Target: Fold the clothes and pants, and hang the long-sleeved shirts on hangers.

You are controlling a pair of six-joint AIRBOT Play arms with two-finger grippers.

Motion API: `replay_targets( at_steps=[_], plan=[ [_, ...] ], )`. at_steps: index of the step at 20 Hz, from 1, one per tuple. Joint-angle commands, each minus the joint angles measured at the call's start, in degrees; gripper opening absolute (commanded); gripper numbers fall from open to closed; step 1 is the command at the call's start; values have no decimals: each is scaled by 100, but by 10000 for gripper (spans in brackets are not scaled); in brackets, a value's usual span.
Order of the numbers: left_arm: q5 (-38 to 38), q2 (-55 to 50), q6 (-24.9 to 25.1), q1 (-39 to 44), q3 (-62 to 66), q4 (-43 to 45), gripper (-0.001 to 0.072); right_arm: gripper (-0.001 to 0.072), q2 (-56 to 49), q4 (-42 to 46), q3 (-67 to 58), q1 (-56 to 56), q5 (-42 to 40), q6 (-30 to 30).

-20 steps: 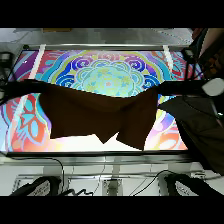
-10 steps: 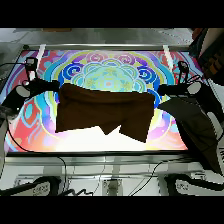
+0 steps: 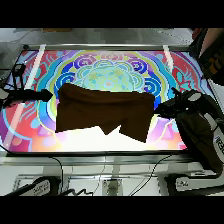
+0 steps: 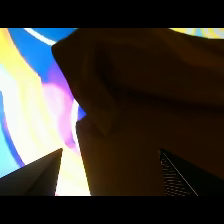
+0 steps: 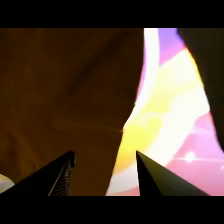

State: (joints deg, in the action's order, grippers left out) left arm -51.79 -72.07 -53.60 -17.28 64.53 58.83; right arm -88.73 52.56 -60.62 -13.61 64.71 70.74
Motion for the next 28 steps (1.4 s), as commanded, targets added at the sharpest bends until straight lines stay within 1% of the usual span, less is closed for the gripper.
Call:
replay_targets(
  at_steps=[1,2,4,5,6,7,8,9,11,12,13,16,17,19,20,21,23,24,25,26,27,28],
  plan=[
    [-1060,20,-205,-490,-7,-9,672,450,-535,-868,92,-28,-223,-173],
    [-1241,20,-262,-651,-28,-9,671,446,-640,-1064,92,-28,-350,-330],
    [-1464,20,-260,-1032,-166,-13,671,379,-769,-1185,92,-28,-540,-505],
    [-1541,15,-260,-1200,-280,-13,671,377,-785,-1185,92,-28,-656,-649],
    [-1624,4,-260,-1362,-439,-13,670,361,-787,-1213,92,-28,-796,-750],
    [-1709,-22,-258,-1475,-605,-13,670,329,-787,-1250,92,-28,-935,-822],
    [-1773,-52,-258,-1550,-817,-15,670,324,-787,-1307,92,-28,-1080,-896],
    [-1792,-79,-256,-1567,-1021,-20,670,279,-787,-1346,92,-28,-1182,-896],
    [-1790,-153,-251,-1554,-1394,-66,668,125,-787,-1344,92,-28,-1235,-896],
    [-1794,-199,-251,-1554,-1552,-146,664,23,-787,-1338,92,-28,-1233,-896],
    [-1794,-229,-243,-1556,-1687,-186,663,14,-787,-1338,92,-28,-1224,-896],
    [-1853,-304,63,-1543,-2050,-313,661,14,-785,-1333,92,-26,-1202,-898],
    [-1821,-345,175,-1532,-2142,-310,629,14,-785,-1333,92,-26,-1202,-898],
    [-1679,-535,358,-1475,-2269,-352,612,14,-782,-1333,92,-28,-1200,-898],
    [-1598,-658,398,-1412,-2284,-404,606,14,-780,-1333,79,-28,-1202,-946],
    [-1508,-791,426,-1327,-2284,-452,563,14,-774,-1327,46,-28,-1174,-1088],
    [-1187,-1038,533,-1113,-2284,-763,542,13,-710,-1307,-59,-28,-1156,-1198],
    [-949,-1134,636,-994,-2282,-1043,492,13,-671,-1303,-127,-28,-1152,-1198],
    [-662,-1189,741,-885,-2282,-1370,420,13,-623,-1296,-199,-26,-1130,-1198],
    [-400,-1202,839,-800,-2280,-1685,368,13,-577,-1281,-260,-26,-1097,-1198],
    [-203,-1200,986,-730,-2275,-2028,254,13,-533,-1226,-323,-26,-1005,-1198],
    [-175,-1200,1182,-697,-2269,-2334,75,14,-490,-1130,-389,-26,-866,-1198]
  ],
)
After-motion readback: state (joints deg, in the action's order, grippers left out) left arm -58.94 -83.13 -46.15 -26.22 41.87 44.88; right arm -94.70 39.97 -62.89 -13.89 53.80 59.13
